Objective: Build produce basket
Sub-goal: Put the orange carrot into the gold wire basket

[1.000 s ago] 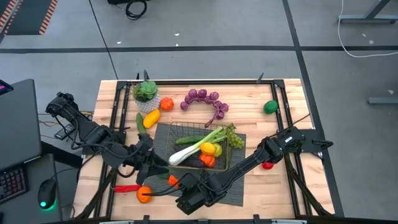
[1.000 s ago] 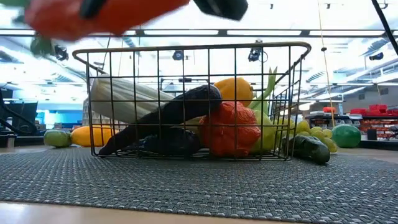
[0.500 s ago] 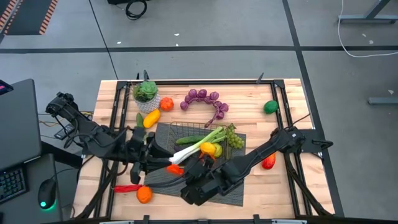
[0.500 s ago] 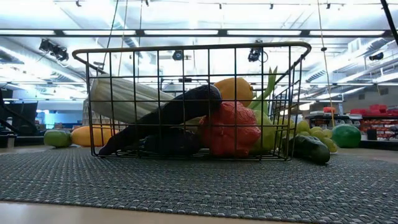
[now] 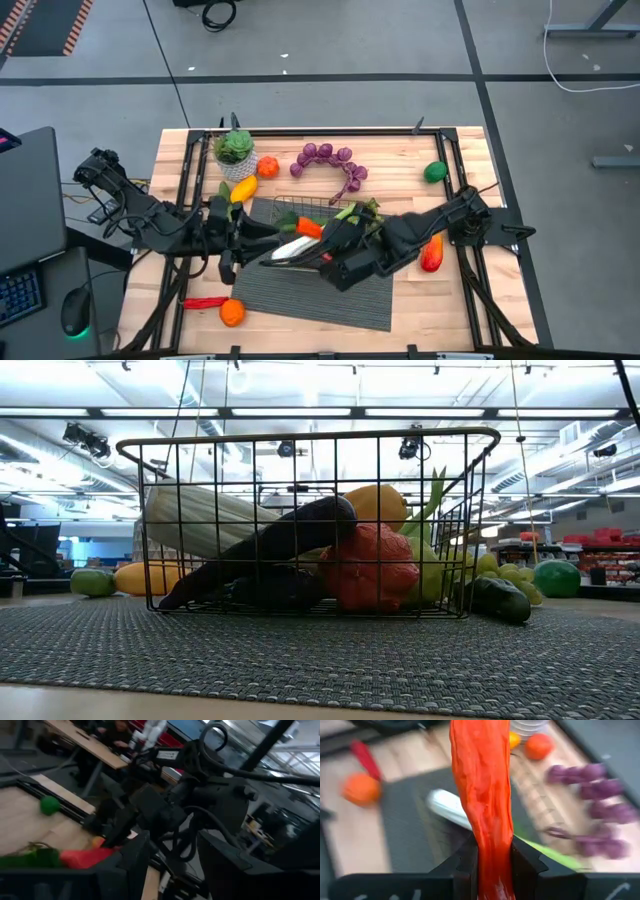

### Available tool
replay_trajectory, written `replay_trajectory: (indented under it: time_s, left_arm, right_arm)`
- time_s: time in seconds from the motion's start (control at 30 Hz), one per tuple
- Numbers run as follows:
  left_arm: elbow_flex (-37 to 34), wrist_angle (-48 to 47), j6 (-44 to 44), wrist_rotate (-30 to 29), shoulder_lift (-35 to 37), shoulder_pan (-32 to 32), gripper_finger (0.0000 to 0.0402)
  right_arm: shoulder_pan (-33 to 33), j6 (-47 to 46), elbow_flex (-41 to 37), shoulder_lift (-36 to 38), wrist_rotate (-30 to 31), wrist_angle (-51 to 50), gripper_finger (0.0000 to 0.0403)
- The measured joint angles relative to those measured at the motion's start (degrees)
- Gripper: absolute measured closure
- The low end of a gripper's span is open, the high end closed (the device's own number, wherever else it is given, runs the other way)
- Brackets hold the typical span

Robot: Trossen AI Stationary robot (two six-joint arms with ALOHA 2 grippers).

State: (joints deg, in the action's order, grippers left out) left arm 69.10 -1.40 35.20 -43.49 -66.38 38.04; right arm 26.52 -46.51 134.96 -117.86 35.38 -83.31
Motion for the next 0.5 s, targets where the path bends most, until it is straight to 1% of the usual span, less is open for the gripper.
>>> replay_trajectory:
  time_s: [0.1,0.17,0.33,0.5]
  left_arm:
    - [0.0,0.3,-0.4,-3.0,0.0,0.0,0.023]
    - [0.0,0.3,-0.5,-4.3,0.0,0.0,0.023]
    - [0.0,0.6,-1.3,-5.7,0.0,0.0,0.023]
    - [0.0,0.9,-2.1,-8.0,1.6,0.0,0.023]
  right_arm:
    - [-1.4,5.6,0.0,0.4,2.2,-4.7,0.0316]
    - [-2.4,8.4,0.0,0.3,2.4,-6.7,0.0316]
    - [-4.4,12.5,-1.4,0.2,-2.0,-6.3,0.0316]
    - [-4.9,15.7,-5.1,0.1,-5.7,-4.9,0.0316]
